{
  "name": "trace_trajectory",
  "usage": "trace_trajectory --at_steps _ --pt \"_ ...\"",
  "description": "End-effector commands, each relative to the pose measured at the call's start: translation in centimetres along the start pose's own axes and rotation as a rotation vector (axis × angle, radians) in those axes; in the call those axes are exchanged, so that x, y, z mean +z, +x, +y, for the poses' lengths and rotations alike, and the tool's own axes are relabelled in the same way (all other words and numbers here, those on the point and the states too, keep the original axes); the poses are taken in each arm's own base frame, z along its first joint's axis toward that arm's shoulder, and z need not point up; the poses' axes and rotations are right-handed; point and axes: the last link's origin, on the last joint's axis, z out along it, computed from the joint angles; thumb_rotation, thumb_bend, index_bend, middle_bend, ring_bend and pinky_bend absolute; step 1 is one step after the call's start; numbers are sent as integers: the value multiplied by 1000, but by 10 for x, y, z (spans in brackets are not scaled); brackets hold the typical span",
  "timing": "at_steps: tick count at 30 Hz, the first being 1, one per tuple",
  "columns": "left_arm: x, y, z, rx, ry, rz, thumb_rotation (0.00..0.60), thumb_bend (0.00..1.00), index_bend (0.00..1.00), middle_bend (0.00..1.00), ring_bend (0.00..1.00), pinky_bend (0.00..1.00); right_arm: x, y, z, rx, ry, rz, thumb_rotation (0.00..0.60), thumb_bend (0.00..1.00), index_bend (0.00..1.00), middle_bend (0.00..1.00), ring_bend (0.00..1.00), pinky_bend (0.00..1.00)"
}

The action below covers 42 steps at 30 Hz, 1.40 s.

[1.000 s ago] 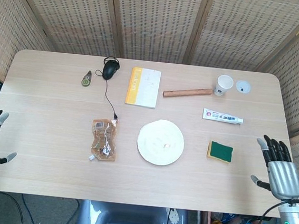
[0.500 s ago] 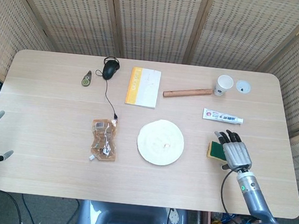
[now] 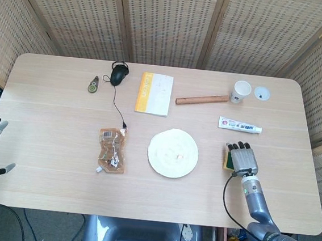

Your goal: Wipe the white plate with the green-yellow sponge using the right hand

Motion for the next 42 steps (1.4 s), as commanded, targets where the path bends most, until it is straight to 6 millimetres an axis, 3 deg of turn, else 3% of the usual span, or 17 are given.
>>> trace_trajectory --at_steps 1,4,11,18,24,28,32,42 --pt "0 0 0 0 4 -1 600 0 0 0 0 0 3 -1 0 -9 -9 1 600 0 203 277 186 226" --pt "1 0 -1 -1 8 0 600 0 0 0 0 0 4 -2 3 -23 -20 7 600 0 228 296 211 266" --pt "1 -1 0 1 7 -3 600 0 0 0 0 0 7 -2 6 -26 -30 18 600 40 413 480 389 549" --pt "1 -1 0 0 8 -5 600 0 0 0 0 0 1 13 -4 -3 41 109 600 93 432 503 422 578" --pt "3 -3 -1 1 14 -13 600 0 0 0 0 0 -9 51 -36 159 204 190 600 95 437 514 440 443" --pt "4 -3 -2 -1 22 -16 600 0 0 0 0 0 -6 79 -61 351 321 167 600 99 450 525 442 288" --pt "6 -3 -3 -2 31 -18 600 0 0 0 0 0 -1 92 -84 450 414 146 600 99 460 533 442 141" --pt "10 -4 -6 -3 46 -28 600 0 0 0 0 0 18 96 -131 470 548 99 600 99 463 536 442 123"
